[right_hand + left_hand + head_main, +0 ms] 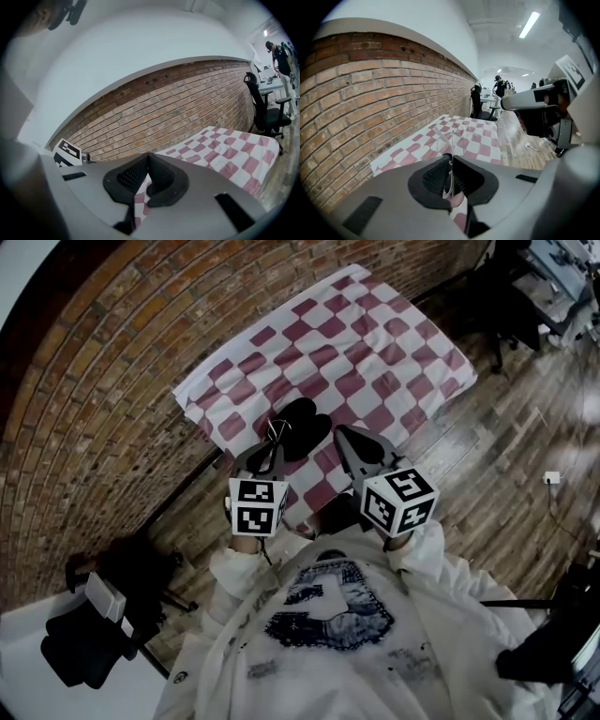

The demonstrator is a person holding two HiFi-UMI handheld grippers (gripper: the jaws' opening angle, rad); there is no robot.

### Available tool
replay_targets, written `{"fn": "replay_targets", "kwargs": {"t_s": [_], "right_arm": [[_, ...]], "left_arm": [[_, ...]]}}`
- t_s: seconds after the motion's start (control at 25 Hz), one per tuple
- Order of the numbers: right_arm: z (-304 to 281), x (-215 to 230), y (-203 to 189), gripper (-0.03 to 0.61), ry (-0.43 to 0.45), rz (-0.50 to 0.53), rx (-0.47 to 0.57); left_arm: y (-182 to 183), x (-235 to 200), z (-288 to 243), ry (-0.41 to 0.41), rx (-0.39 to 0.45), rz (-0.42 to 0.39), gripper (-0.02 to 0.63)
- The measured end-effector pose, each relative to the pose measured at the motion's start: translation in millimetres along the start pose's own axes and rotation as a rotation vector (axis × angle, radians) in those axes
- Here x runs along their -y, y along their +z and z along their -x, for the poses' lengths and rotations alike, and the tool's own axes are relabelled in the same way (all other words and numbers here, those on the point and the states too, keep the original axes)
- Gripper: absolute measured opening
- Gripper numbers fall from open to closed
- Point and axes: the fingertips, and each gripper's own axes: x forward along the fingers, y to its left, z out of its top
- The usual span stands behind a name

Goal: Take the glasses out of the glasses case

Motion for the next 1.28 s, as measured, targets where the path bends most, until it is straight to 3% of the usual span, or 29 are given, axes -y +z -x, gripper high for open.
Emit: {"fn": "replay_targets", "kwargs": {"t_s": [0.76, 1.28], "right_arm": [[100.7, -106.5, -30.5, 0.014, -0.004, 0.097, 0.103], [136.2, -146.8, -33.4, 0.014, 0.008, 0.175, 0.147]], "left_arm": [[-14.2, 33.2, 162.9, 0.074, 0.246, 0.017, 0.038], [-20.5, 52.9, 222.0, 0.090, 0.330, 0.009, 0.038]]}}
